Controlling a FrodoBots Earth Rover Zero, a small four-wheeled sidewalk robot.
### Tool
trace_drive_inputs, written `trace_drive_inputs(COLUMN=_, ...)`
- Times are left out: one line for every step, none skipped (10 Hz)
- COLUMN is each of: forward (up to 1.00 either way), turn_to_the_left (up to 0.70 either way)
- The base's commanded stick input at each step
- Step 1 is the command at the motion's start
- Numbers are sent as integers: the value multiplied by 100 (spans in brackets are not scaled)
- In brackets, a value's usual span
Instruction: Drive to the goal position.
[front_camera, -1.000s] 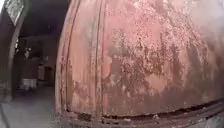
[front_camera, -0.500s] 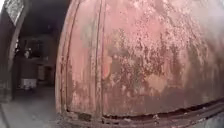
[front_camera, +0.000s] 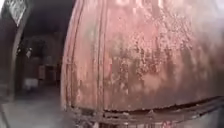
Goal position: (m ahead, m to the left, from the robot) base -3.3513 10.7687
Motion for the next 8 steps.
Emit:
trace_drive_inputs(forward=-70, turn_to_the_left=0)
trace_drive_inputs(forward=-70, turn_to_the_left=0)
trace_drive_inputs(forward=-70, turn_to_the_left=0)
trace_drive_inputs(forward=-70, turn_to_the_left=0)
trace_drive_inputs(forward=-62, turn_to_the_left=0)
trace_drive_inputs(forward=-34, turn_to_the_left=0)
trace_drive_inputs(forward=-10, turn_to_the_left=0)
trace_drive_inputs(forward=0, turn_to_the_left=0)
